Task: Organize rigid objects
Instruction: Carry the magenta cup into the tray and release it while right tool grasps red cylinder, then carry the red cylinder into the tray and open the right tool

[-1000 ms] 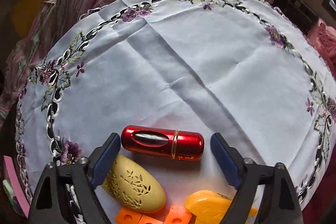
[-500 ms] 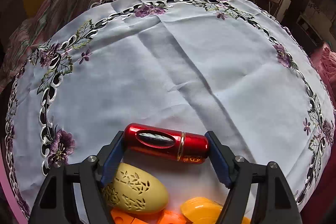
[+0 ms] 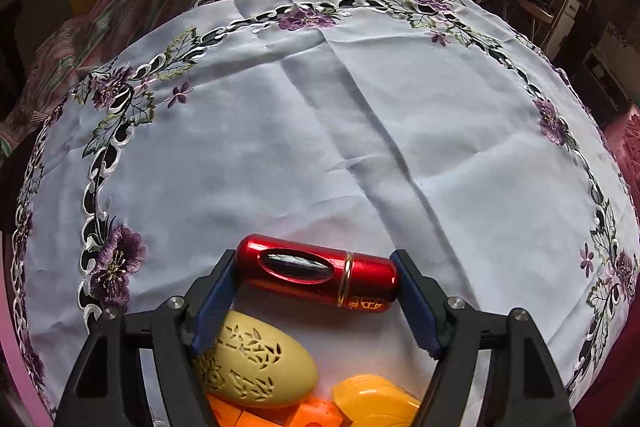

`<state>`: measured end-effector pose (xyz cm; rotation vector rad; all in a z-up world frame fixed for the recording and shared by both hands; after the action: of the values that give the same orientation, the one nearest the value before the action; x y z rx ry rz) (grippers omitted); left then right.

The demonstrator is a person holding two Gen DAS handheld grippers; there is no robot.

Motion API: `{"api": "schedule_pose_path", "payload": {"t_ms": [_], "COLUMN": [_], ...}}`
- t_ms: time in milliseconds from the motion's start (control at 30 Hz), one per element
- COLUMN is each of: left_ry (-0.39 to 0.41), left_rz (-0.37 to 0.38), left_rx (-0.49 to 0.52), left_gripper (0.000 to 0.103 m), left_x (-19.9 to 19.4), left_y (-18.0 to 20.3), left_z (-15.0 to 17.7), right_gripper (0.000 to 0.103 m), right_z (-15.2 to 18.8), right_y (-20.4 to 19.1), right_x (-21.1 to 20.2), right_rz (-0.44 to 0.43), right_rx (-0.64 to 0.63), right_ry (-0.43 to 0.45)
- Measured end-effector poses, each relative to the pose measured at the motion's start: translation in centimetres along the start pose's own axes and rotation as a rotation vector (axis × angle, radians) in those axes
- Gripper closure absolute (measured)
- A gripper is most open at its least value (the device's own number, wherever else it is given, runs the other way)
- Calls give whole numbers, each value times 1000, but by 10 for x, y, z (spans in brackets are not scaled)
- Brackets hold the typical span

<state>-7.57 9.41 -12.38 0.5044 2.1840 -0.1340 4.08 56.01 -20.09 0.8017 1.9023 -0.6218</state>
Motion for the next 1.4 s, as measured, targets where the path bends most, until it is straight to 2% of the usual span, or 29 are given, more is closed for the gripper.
{"api": "schedule_pose_path", "payload": {"t_ms": [167, 400, 433, 533, 700, 900, 1100, 1400], "left_ry": [-69, -53, -49, -28, 14, 32, 58, 82], "left_rz": [-37, -67, -71, -63, -72, -111, -118, -130], "left_rx": [-3, -14, -18, -35, -47, -74, -75, -68], "left_gripper": [72, 71, 70, 56, 44, 43, 43, 43], "left_x": [38, 45, 43, 37, 19, -2, -19, -32], "left_y": [-6, -13, -14, -16, -19, -24, -25, -24], "left_z": [-2, -13, -13, -16, -17, -12, -10, -8], "right_gripper": [26, 27, 27, 27, 27, 27, 27, 27], "right_z": [-1, -2, -2, -2, -2, -1, -3, -17], "right_y": [-1, -1, -1, -2, -1, -2, -6, -21], "right_x": [0, 1, 1, 1, -1, -5, -16, -56], "right_rz": [4, 10, 11, 12, 6, 0, 4, 25], "right_rx": [-13, -17, -19, -21, -26, -26, -48, -127], "right_ry": [1, -6, -6, -9, -11, -4, 34, 163]}}
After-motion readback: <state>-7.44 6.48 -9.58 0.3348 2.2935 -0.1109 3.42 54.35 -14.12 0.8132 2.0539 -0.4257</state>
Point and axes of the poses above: each gripper's, at about its wrist camera, not at the fingertips, and x roughly the way its jaws point, y to its right, z to its underside, the point moved 9 cm from there along x, roughly the way its jaws point, and after that the axes turned 4 degrees about -z, right-handed, at the moved point
